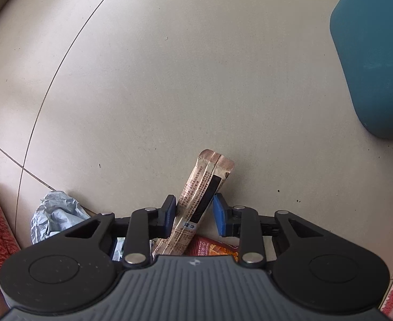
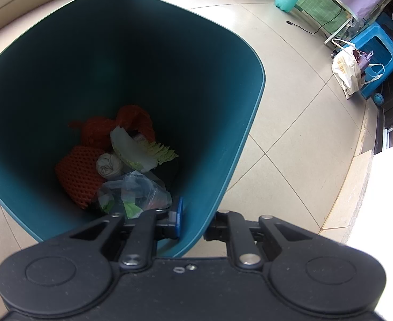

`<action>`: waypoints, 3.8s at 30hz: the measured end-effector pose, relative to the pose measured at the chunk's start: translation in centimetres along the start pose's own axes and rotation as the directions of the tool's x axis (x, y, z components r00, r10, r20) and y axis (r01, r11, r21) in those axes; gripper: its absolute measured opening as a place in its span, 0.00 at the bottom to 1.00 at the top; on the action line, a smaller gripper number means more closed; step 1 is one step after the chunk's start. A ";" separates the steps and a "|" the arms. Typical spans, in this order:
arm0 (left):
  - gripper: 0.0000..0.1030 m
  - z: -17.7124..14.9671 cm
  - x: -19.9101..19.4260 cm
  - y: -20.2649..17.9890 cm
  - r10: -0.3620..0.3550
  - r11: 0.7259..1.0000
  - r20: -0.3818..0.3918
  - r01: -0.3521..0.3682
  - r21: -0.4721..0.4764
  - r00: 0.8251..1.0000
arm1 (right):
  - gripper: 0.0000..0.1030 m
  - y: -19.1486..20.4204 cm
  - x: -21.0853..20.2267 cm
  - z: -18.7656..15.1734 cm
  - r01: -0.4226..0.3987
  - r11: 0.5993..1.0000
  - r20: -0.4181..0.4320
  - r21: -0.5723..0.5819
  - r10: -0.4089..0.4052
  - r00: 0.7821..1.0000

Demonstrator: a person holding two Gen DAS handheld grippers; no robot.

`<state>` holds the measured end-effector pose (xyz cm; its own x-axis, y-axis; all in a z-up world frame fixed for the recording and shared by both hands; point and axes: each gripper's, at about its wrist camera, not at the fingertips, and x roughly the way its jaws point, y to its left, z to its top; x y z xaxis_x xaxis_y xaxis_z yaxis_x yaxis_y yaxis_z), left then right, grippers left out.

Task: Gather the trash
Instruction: 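Close the left gripper on the tan snack stick wrapper, then carry the snack stick wrapper into the wastebasket with the left gripper, then open the left gripper to release the wrapper into the basket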

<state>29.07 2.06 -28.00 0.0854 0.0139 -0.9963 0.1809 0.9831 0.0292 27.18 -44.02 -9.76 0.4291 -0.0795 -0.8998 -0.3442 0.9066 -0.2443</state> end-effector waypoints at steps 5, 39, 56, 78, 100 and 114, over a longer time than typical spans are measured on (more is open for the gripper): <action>0.26 0.6 -2.0 0.3 -0.001 1.000 0.043 0.002 -0.014 0.999 | 0.13 0.0 0.0 0.0 0.000 1.000 0.001 0.001 0.000 1.000; 0.06 2.6 -22.6 -3.3 -0.113 0.993 0.324 0.097 0.065 0.939 | 0.13 0.1 -0.4 0.1 0.001 1.000 0.012 0.003 -0.001 1.000; 0.06 3.4 -37.0 -13.6 -0.297 0.934 0.464 0.152 0.324 0.834 | 0.13 0.6 -1.4 -0.9 -0.073 0.996 0.023 -0.049 0.075 0.997; 0.07 7.9 -21.1 -23.4 -0.100 0.933 0.242 0.006 0.360 0.965 | 0.13 -0.1 -0.3 0.5 -0.072 0.995 0.036 -0.064 0.075 0.997; 0.11 6.7 -19.1 -24.5 -0.143 0.907 0.190 0.052 0.417 0.971 | 0.13 1.0 -1.4 -1.8 -0.069 0.995 0.039 -0.066 0.071 0.997; 0.57 2.9 -26.0 -21.4 -0.217 0.916 0.358 0.062 0.396 0.908 | 0.13 1.3 -1.3 -1.7 -0.056 0.996 0.024 -0.074 0.058 0.998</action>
<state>25.80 -19.83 -2.54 0.3896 -0.2658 -0.8818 0.5588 0.8293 -0.0031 24.75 -43.48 -9.49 0.4286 -0.0165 -0.9034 -0.4284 0.8766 -0.2192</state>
